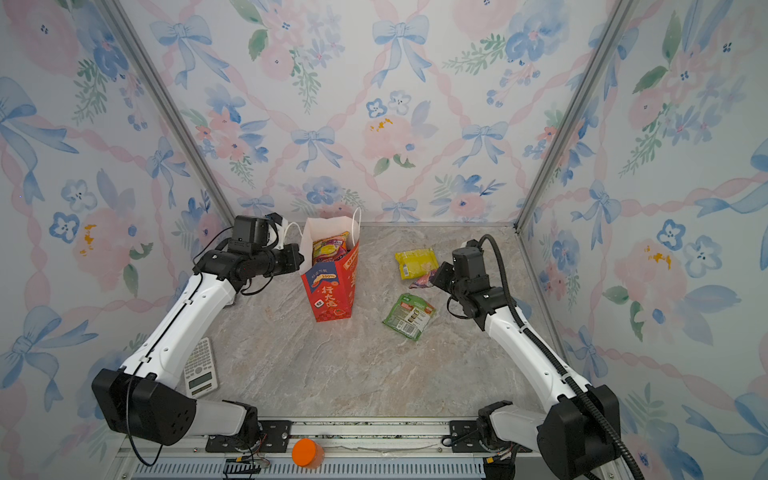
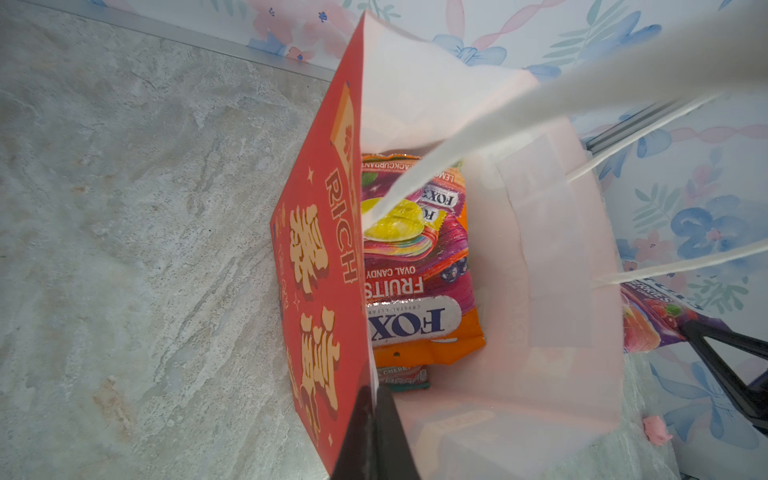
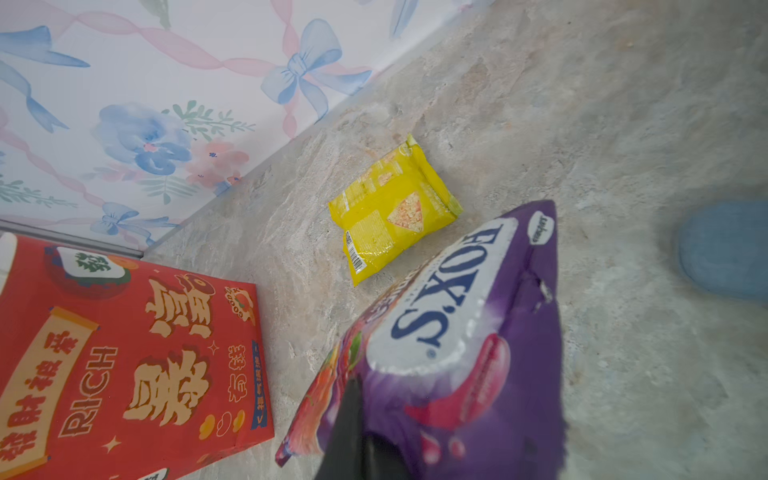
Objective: Place the snacks into the paper bag
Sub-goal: 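Lift the Berries packet and carry it toward the bag with the right gripper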
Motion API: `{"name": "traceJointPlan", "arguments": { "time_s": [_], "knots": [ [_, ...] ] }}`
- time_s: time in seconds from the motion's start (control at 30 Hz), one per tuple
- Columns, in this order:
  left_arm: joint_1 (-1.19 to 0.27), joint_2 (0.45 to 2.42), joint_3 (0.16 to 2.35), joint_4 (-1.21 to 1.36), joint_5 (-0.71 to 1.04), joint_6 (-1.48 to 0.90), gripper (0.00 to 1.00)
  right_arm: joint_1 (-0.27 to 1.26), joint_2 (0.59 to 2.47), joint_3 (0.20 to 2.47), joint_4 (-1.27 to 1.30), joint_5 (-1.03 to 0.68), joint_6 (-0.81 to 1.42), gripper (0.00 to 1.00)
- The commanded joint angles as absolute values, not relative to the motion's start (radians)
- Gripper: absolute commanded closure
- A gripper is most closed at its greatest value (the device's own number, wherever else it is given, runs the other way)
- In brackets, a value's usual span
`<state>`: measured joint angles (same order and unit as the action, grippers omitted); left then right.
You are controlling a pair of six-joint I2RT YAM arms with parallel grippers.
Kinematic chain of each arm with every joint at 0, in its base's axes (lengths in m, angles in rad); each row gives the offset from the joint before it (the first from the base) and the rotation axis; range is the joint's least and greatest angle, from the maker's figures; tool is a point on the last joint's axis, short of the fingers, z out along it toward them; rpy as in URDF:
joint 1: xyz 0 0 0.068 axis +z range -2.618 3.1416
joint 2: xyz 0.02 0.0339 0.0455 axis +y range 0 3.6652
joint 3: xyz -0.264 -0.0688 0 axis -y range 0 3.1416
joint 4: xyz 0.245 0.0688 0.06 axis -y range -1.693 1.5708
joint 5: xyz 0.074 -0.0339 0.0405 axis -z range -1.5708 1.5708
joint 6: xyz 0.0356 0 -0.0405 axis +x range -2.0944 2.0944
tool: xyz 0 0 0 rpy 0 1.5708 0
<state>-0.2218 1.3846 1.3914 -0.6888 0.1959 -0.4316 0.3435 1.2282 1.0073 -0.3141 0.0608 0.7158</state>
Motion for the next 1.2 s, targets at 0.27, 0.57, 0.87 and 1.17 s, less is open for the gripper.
{"name": "traceJointPlan", "arguments": {
  "time_s": [0.27,0.57,0.87,1.17],
  "knots": [
    [-0.219,1.373,1.372,-0.734,0.207,-0.445,1.00,0.454,1.306,1.267,-0.384,-0.052,0.547,1.00],
    [-0.219,1.373,1.373,-0.734,0.208,-0.441,1.00,0.526,1.363,1.435,-0.371,-0.181,0.487,1.00],
    [-0.219,1.373,1.376,-0.735,0.207,-0.442,1.00,0.606,1.391,1.583,-0.367,-0.301,0.427,1.00],
    [-0.219,1.376,1.380,-0.733,0.213,-0.443,1.00,0.694,1.439,1.708,-0.379,-0.401,0.374,1.00]
  ]
}}
